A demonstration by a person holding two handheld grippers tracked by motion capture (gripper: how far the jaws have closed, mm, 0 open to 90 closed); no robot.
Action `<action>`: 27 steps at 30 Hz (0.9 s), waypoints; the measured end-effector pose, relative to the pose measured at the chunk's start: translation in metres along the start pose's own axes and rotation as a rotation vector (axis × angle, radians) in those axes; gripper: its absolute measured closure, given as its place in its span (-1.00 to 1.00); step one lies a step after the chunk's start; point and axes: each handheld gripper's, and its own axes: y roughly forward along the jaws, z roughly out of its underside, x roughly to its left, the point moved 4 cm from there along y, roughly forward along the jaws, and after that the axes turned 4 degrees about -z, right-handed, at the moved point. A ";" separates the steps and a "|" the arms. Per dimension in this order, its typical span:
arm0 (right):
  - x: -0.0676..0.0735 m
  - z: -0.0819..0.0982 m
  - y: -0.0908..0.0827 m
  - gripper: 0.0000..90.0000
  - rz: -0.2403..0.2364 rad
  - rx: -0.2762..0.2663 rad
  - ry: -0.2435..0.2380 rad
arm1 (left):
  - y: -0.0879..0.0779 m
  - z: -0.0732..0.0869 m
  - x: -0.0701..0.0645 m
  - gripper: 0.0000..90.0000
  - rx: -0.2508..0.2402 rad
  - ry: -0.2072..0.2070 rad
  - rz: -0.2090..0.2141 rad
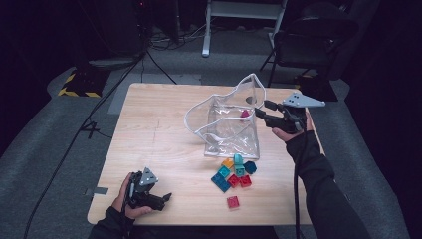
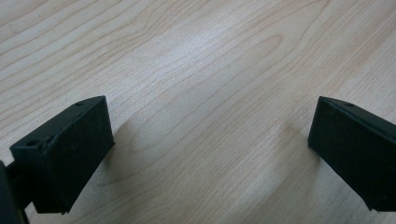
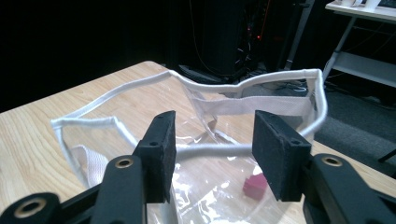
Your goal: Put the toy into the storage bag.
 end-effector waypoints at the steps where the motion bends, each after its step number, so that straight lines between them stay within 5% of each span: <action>1: 0.000 0.002 -0.003 0.12 -0.002 0.000 0.002 | 0.000 0.000 0.000 -0.99 0.000 0.000 0.000; 15: -0.001 0.054 -0.031 0.10 0.010 0.044 0.018 | 0.000 0.000 0.000 -0.99 -0.001 -0.005 0.001; 27: 0.017 0.106 -0.042 0.10 -0.024 0.095 0.023 | 0.000 0.000 0.000 -0.99 -0.002 -0.003 0.002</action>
